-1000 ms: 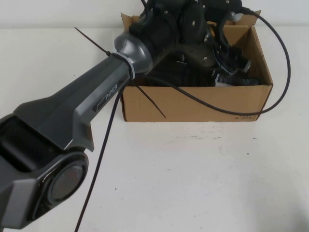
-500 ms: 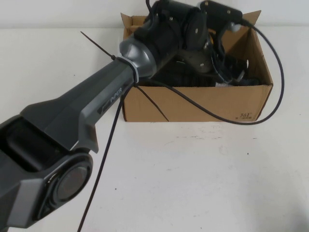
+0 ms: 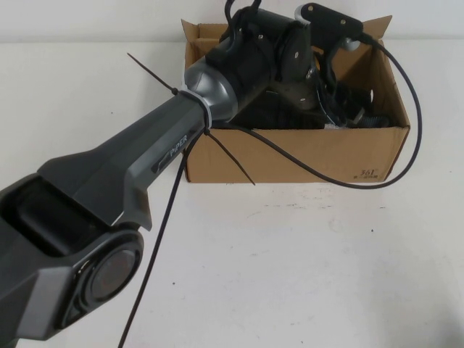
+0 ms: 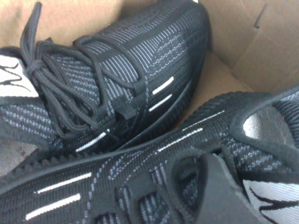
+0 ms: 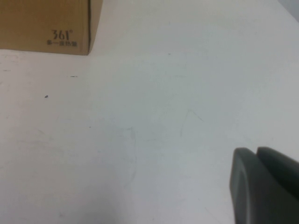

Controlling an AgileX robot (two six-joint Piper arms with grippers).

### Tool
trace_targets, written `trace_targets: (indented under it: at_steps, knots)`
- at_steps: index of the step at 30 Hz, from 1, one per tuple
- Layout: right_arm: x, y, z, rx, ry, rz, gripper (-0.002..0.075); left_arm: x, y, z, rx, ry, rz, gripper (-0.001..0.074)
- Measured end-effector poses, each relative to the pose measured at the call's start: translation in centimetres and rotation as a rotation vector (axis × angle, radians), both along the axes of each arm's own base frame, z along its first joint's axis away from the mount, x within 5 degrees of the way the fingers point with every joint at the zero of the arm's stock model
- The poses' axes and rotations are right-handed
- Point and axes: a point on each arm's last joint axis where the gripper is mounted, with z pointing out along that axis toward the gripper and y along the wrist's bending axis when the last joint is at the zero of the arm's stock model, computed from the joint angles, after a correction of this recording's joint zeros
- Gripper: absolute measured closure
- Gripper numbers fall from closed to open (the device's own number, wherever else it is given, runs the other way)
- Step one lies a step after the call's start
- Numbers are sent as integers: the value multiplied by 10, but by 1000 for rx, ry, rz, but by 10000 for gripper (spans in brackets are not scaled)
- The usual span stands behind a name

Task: Put shoes into padded shoe box
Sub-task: Place the shoe in the shoe box

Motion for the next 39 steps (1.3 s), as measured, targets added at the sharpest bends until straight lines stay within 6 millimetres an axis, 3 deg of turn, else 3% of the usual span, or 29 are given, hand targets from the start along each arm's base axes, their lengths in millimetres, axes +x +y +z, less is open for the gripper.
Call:
trace_targets:
  at_steps: [6,12,15,39]
  knots:
    - [0,0,0,0,0,0,734,1,-1,-3,-2,-5,0,485]
    - [0,0,0,0,0,0,734,3,-2,-2,-10,-34,-3,663]
    - [0,0,0,0,0,0,734,3,-2,-1,-6,-41,-10,713]
    - [0,0,0,0,0,0,734,-9,-1,24,-76,-19,153,731]
